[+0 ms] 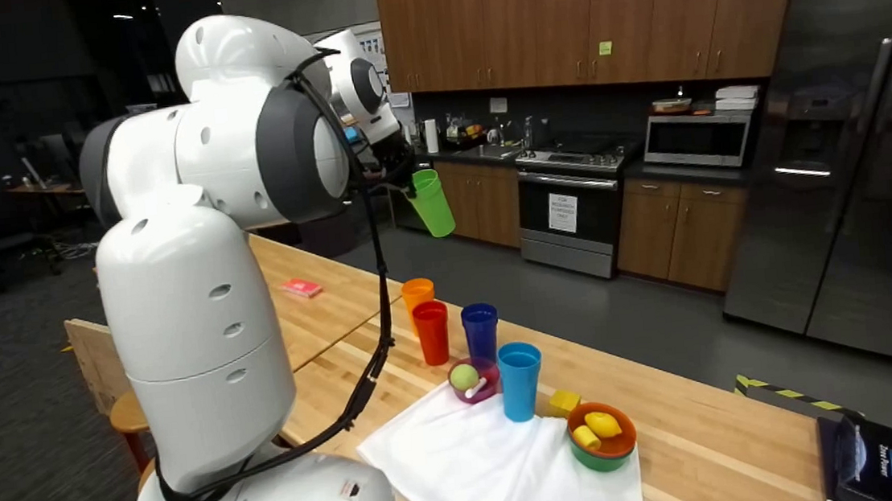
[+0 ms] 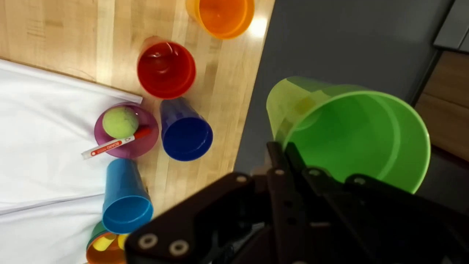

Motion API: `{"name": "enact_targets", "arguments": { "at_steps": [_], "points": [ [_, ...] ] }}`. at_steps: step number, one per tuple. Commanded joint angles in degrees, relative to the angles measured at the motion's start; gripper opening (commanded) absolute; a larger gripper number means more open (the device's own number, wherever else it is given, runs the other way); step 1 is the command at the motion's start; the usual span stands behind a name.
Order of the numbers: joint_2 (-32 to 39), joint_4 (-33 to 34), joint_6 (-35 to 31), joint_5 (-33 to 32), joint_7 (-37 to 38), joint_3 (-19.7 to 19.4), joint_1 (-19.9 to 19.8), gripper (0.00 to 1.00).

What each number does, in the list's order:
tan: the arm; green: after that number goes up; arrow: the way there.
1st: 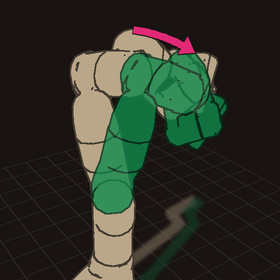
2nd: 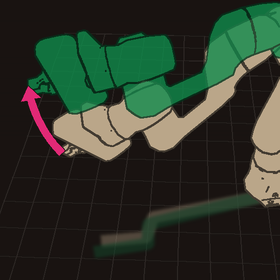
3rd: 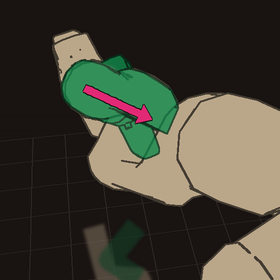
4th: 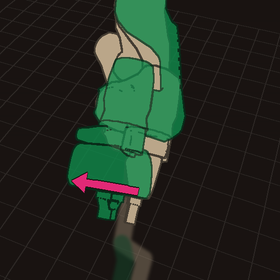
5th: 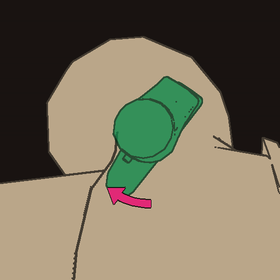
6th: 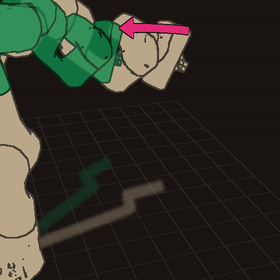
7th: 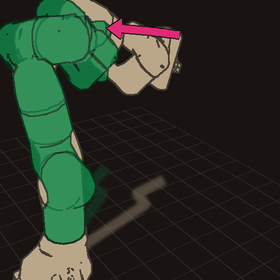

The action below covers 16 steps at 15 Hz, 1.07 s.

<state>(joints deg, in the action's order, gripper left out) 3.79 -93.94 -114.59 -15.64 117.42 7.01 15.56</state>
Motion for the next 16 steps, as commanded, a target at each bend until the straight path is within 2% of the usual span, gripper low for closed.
{"name": "enact_targets", "arguments": {
  "at_steps": [1, 9, 13, 16],
  "points": [
    [-5.08, -6.05, -1.23, -1.60, 7.14, -0.29, -2.92, 0.01],
    [-18.23, -24.80, -7.78, -1.32, 18.95, -0.23, -9.79, 0.01],
    [-25.16, -34.10, -12.64, -2.83, 20.68, 0.09, -13.42, 0.01],
    [-31.32, -40.41, -15.53, -5.41, 19.23, -0.83, -17.35, 0.01]
  ]
}}
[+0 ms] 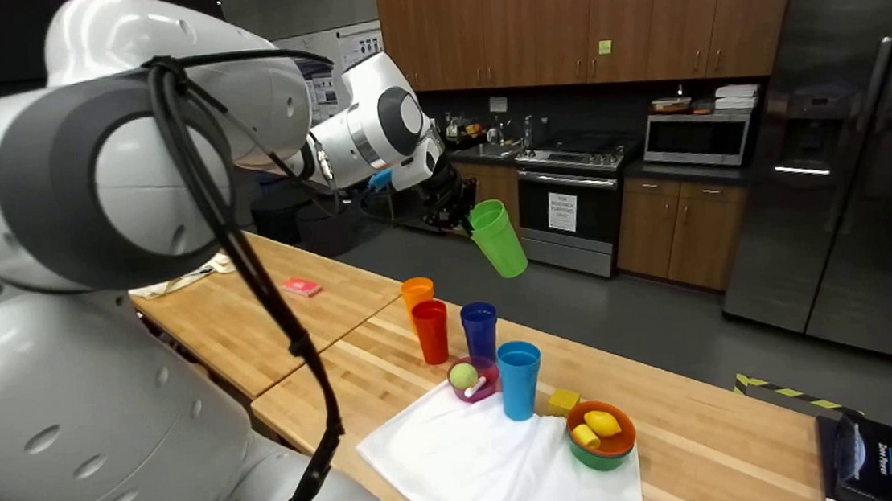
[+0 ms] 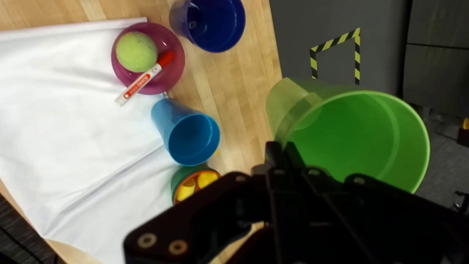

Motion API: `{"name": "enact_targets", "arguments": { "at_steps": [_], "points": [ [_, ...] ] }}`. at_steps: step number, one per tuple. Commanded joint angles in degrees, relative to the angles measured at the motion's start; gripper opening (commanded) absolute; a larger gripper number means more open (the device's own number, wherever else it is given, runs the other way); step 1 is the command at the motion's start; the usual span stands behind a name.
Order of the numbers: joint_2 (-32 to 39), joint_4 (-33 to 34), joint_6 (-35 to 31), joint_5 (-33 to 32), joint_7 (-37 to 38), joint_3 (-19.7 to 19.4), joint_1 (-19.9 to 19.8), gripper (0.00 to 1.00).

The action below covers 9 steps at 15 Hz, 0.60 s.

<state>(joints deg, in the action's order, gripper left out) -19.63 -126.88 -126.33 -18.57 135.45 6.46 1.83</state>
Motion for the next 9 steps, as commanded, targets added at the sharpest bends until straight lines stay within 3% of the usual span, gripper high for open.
{"name": "enact_targets", "arguments": {
  "at_steps": [1, 6, 9],
  "points": [
    [-9.84, -9.05, -4.36, -3.08, 0.52, -0.74, -5.12, 0.01],
    [-18.55, -14.59, -9.08, -4.74, -8.43, -6.86, -13.61, 0.01],
    [-18.39, -14.83, -11.52, -0.28, -14.77, -11.61, -17.07, 0.01]
  ]
}}
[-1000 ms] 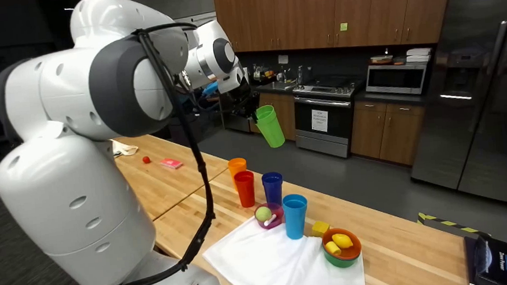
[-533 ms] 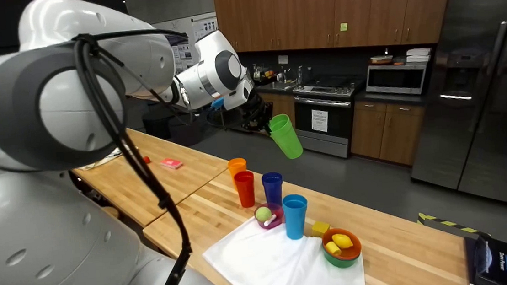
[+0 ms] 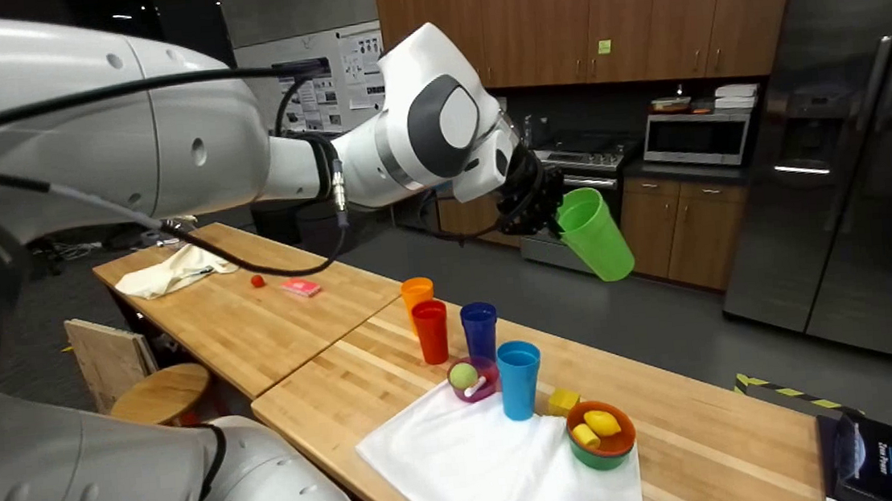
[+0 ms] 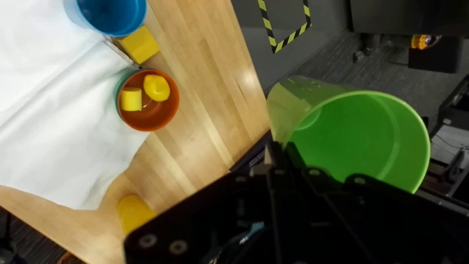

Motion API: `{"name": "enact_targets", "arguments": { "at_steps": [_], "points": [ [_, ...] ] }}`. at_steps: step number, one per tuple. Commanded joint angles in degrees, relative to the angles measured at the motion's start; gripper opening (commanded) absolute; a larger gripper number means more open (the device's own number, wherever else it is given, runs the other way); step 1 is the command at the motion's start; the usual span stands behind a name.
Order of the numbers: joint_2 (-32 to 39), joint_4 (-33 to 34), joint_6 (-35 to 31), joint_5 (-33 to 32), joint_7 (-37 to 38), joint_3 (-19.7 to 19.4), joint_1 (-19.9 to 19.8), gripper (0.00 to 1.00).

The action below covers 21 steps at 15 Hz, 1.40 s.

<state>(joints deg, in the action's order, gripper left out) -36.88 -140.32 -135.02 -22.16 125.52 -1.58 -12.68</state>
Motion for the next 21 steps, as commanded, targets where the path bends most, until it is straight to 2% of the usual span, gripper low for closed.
{"name": "enact_targets", "arguments": {
  "at_steps": [1, 6, 10, 15, 21],
  "points": [
    [-0.23, -1.26, -2.40, 6.04, -7.07, -5.48, -2.99, 0.01],
    [5.32, 0.35, -0.09, 20.53, -19.69, -13.50, -4.02, 0.01],
    [10.94, 2.31, 2.97, 27.37, -25.90, -16.20, -6.55, 0.01],
    [13.19, 0.17, 5.32, 27.26, -25.89, -15.97, -11.26, 0.01],
    [13.40, -5.90, 3.72, 26.68, -25.41, -15.78, -13.72, 0.01]
  ]
}}
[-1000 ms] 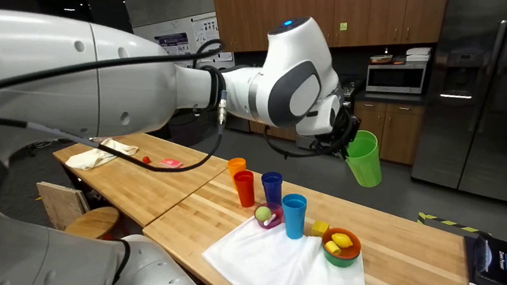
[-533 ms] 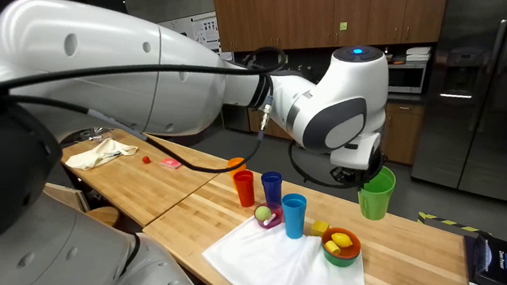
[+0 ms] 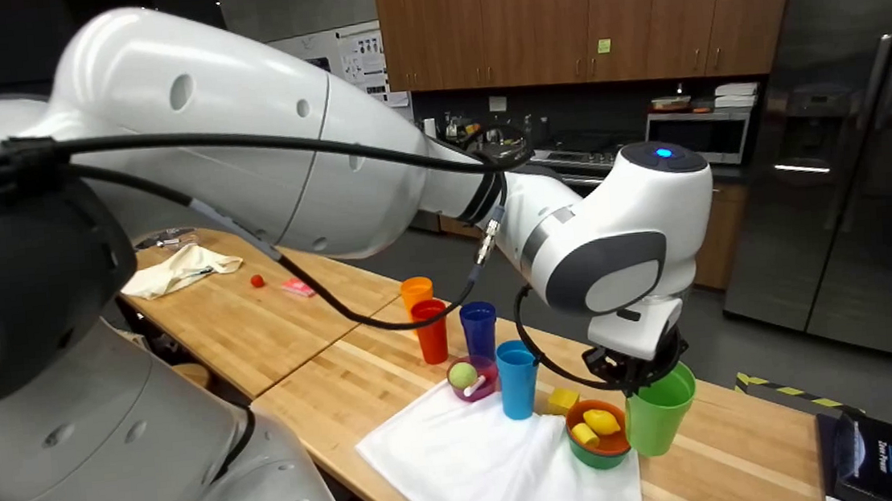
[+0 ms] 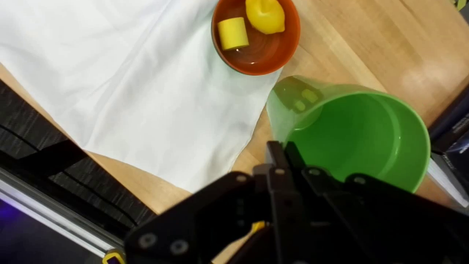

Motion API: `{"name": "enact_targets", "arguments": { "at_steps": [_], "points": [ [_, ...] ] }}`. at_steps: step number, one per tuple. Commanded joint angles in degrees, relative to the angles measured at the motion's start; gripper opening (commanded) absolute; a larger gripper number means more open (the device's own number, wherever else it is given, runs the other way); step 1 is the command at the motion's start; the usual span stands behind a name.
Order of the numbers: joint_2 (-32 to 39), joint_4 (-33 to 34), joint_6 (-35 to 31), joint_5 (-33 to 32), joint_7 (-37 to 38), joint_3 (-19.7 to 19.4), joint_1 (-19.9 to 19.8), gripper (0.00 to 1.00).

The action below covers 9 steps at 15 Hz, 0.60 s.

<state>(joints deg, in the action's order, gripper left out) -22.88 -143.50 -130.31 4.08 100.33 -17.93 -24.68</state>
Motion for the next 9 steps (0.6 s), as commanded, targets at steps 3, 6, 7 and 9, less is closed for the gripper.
{"name": "enact_targets", "arguments": {
  "at_steps": [3, 6, 7, 9],
  "points": [
    [-0.75, -6.55, -4.07, -1.38, 0.58, 0.91, -3.67, 0.01],
    [0.05, -8.97, -8.95, -3.66, -0.43, 1.32, -5.28, 0.01],
    [0.36, -9.44, -10.39, -4.34, -0.76, 1.36, -5.53, 0.01],
    [1.64, -9.63, -12.79, -5.13, -2.65, 0.99, -5.44, 0.01]
  ]
}}
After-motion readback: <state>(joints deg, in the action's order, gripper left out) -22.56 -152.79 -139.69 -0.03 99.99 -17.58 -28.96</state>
